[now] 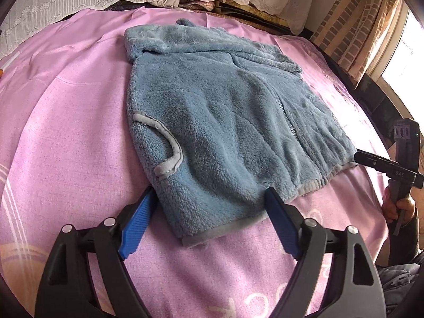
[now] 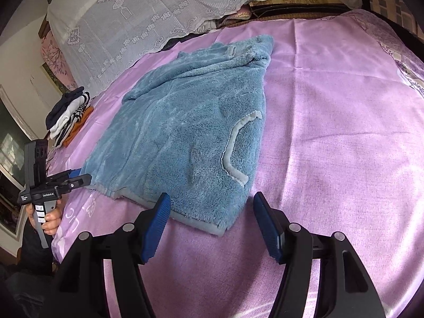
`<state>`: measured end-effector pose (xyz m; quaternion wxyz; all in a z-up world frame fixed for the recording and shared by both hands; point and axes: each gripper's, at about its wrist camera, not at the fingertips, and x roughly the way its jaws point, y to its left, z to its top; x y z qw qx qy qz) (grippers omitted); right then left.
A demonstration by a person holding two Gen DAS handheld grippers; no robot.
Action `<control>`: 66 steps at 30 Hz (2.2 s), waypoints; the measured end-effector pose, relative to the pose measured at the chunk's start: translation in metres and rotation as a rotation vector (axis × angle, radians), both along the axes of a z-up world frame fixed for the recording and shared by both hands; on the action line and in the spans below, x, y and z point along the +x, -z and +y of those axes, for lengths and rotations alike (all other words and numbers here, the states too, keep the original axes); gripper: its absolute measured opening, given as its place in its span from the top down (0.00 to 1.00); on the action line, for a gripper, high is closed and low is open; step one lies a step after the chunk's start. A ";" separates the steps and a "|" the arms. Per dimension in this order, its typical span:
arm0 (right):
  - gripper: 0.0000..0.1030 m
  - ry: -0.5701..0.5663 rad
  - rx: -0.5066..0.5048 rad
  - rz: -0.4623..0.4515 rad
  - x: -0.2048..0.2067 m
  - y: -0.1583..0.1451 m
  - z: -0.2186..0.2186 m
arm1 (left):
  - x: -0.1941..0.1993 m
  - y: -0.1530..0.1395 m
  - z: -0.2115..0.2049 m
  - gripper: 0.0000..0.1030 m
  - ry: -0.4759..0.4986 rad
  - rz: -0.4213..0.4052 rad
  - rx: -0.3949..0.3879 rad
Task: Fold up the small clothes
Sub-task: 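Move the left gripper to the jacket hem and grasp its edge, then lift the held hem with the left gripper, fold it toward the collar, release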
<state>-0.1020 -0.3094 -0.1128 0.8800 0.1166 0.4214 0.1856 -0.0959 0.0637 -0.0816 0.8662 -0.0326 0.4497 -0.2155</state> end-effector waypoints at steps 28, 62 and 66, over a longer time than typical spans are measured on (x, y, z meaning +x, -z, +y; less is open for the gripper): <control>0.81 -0.012 0.071 0.025 0.008 0.004 0.003 | -0.008 -0.011 -0.021 0.81 -0.040 -0.113 0.180; 0.85 -0.009 0.270 -0.080 0.078 -0.067 -0.020 | 0.063 -0.099 -0.002 0.87 -0.131 -0.224 0.048; 0.85 0.013 0.340 -0.040 0.127 -0.073 -0.027 | 0.101 -0.110 -0.005 0.86 -0.147 -0.214 0.041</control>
